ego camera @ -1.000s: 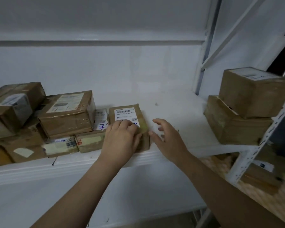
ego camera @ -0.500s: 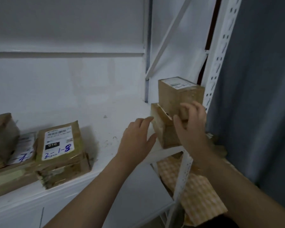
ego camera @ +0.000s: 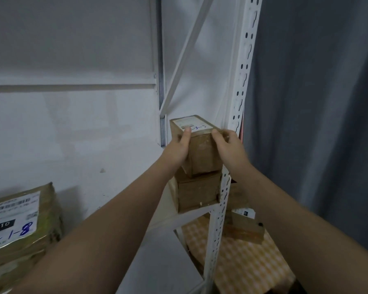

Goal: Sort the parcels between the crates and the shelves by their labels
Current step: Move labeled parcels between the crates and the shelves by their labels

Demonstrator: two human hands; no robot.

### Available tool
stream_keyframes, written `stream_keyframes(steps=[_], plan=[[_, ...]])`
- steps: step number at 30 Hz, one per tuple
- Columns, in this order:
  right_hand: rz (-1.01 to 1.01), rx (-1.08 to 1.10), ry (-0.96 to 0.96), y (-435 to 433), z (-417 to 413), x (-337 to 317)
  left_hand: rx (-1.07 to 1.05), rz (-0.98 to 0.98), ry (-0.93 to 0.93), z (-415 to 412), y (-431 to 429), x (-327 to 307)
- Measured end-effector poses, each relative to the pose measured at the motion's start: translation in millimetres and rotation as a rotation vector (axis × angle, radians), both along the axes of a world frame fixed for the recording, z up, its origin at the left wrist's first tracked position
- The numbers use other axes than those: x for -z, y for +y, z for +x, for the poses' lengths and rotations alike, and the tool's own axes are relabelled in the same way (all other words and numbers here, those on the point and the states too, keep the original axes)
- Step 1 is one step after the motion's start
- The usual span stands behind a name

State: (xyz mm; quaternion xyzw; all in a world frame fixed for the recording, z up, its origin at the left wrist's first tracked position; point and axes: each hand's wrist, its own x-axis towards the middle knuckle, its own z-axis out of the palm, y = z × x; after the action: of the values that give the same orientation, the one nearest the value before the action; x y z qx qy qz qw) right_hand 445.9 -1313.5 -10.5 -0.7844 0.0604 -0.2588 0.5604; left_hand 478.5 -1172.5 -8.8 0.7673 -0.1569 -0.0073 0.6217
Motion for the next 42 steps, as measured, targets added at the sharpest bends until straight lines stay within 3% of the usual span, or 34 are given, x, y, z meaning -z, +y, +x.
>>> stream_keyframes(steps=[3, 10, 16, 28, 32, 36, 40, 42], plan=[[0.059, -0.003, -0.013, 2, 3, 1, -0.060, -0.060, 0.067, -4, -7, -1], [0.307, -0.179, -0.150, 6, -13, 5, 0.037, -0.272, -0.101, -22, 15, 8], [0.222, -0.326, -0.246, 19, -42, 17, 0.041, -0.295, -0.269, -44, 44, 17], [0.152, -0.411, -0.338, 51, -65, 20, 0.047, -0.343, -0.334, -74, 82, 23], [0.004, -0.433, -0.274, 74, -66, 25, -0.104, -0.240, -0.377, -92, 103, 26], [-0.066, -0.684, -0.254, 124, -68, 28, -0.259, -0.043, -0.452, -114, 145, 34], [0.088, -0.722, -0.281, 184, -66, 36, -0.298, 0.054, -0.488, -134, 208, 34], [0.152, -0.729, -0.301, 213, -66, 40, -0.383, 0.200, -0.589, -144, 238, 31]])
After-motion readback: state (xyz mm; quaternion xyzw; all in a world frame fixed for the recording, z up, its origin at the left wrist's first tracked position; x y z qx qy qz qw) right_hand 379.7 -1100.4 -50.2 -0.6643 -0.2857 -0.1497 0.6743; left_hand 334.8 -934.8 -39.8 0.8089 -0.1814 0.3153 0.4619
